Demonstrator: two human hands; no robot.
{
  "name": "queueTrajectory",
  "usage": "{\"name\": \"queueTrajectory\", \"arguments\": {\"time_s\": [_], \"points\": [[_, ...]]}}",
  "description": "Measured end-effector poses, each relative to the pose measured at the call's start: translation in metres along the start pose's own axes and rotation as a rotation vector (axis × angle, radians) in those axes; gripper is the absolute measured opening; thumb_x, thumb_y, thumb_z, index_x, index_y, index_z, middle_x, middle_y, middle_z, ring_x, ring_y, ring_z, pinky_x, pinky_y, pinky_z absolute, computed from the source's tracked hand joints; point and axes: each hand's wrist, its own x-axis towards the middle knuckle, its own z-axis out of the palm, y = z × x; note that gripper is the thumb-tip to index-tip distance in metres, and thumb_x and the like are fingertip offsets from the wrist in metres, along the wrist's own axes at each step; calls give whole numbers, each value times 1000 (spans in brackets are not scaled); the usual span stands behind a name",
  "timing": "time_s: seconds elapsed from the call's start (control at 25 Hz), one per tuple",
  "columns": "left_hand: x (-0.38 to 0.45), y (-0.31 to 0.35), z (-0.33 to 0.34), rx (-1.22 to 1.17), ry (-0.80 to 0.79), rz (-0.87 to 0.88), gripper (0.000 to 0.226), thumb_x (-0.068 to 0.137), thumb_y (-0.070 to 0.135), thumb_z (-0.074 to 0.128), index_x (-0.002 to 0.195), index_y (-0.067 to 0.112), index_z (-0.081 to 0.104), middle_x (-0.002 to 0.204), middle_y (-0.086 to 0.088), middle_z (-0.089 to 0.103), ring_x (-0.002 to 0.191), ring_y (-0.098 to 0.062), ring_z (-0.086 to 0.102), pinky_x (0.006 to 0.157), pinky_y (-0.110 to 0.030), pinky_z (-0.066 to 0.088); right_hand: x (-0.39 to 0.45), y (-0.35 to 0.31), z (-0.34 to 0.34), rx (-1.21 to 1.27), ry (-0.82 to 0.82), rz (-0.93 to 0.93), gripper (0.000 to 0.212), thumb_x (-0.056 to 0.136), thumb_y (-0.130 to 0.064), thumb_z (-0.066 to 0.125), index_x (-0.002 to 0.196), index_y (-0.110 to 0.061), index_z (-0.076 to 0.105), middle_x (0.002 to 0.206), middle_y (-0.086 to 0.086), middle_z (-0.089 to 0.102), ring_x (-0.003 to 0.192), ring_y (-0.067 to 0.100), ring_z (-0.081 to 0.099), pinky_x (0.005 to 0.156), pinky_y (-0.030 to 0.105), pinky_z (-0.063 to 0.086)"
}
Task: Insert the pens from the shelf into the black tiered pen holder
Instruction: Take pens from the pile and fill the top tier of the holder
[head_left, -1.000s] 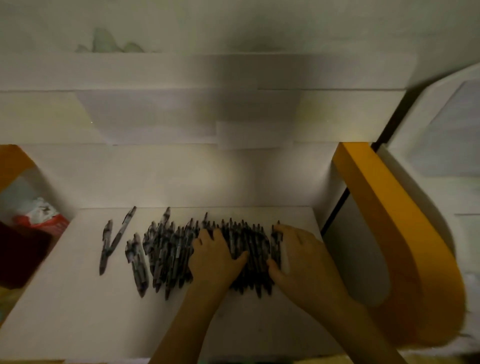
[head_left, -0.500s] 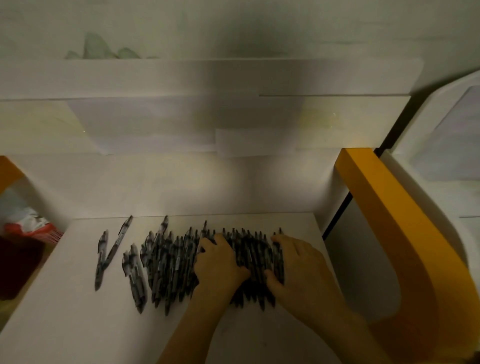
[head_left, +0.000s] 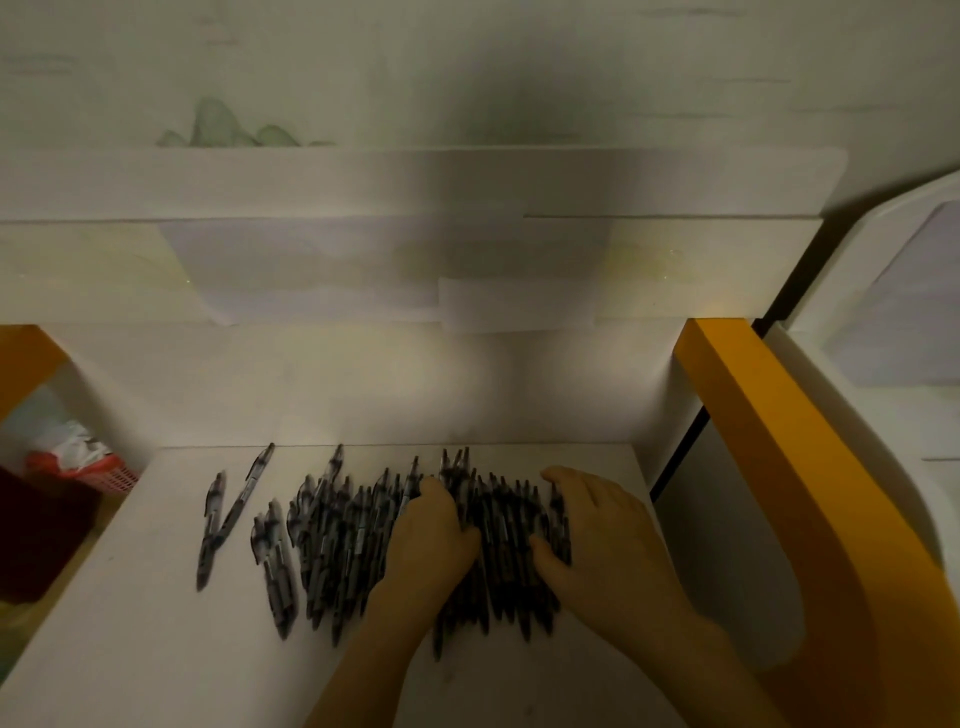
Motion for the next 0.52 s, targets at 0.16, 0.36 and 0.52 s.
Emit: {"name": "queueTrajectory", "arguments": {"time_s": [0.16,0.36,0.52], "points": [[-1,-6,-15,-146,-2,57,34,91,23,60,112,6,39,79,-5,55,62,-18,54,48,-28,44,5,-7,-4,1,25,-18,60,91,-46,52,145,-30,29,144,-8,40,134,14,34,115,30,24],[-12,-11,-45,-280,13,169,28,93,23,58,110,17,37,87,-5,63,72,-18,63,62,-36,56,9,-26,-17,-1,96,-18,57,85,-43,60,136,-24,44,130,-2,54,123,20,48,108,38,37],[-21,-7,-67,-370,-4,246,37,90,24,63,119,23,39,96,-1,66,81,-16,66,73,-40,58,4,-41,-35,-57,161,-28,58,87,-45,56,140,-27,39,134,-6,50,126,15,43,109,33,35]]}}
